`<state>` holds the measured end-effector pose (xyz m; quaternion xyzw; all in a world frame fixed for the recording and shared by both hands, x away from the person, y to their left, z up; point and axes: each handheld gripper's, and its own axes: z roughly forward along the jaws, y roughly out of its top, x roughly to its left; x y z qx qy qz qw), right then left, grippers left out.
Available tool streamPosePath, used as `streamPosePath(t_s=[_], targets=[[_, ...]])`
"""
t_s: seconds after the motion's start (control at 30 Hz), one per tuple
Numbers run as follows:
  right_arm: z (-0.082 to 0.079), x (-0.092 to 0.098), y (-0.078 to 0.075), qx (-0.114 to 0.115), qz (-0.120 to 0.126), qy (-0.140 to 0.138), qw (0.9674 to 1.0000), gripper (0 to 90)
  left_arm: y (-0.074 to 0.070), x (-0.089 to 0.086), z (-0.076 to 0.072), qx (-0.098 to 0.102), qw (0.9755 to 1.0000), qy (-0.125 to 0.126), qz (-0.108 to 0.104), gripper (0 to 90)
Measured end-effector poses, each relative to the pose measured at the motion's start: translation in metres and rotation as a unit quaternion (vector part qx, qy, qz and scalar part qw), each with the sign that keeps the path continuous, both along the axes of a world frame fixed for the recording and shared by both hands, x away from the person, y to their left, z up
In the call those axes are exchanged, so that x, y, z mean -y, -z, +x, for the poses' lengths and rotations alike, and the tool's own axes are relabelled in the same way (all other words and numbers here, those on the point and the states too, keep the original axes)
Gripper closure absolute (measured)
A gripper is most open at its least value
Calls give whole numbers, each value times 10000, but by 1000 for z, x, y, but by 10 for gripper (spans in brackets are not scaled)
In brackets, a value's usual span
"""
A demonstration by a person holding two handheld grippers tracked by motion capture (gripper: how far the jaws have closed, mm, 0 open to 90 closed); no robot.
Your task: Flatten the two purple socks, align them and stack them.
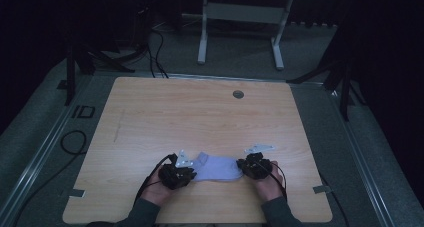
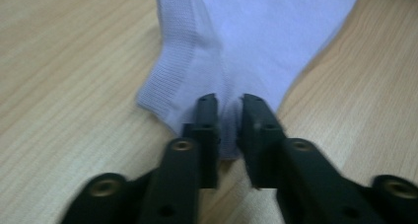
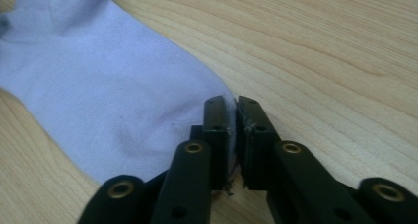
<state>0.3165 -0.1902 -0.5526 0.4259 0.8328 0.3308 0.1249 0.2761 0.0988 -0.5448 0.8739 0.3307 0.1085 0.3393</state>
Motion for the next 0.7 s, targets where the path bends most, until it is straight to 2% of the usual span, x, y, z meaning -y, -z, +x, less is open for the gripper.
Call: streamPosePath(t_s=[0.1,0.23,0.37,0.43,0.7], targets=[[0,2,-2,51,80,40,9999,684,-5,-6,2,134,9996,-129,-201,660],[-1,6,-11,234,313,76,9992,615,-8,-15,5,238,9984,-369,-363,623],[0,12,-14,322,384,136,9987,571,-9,-21,7,390,9961,-673,-423,590],[2,16,-13,308,399,179,9986,553,-9,-24,10,460,9948,-840,-344,580],[7,28,-10,223,307,410,9984,506,-4,-35,20,416,9895,-1370,-196,574]])
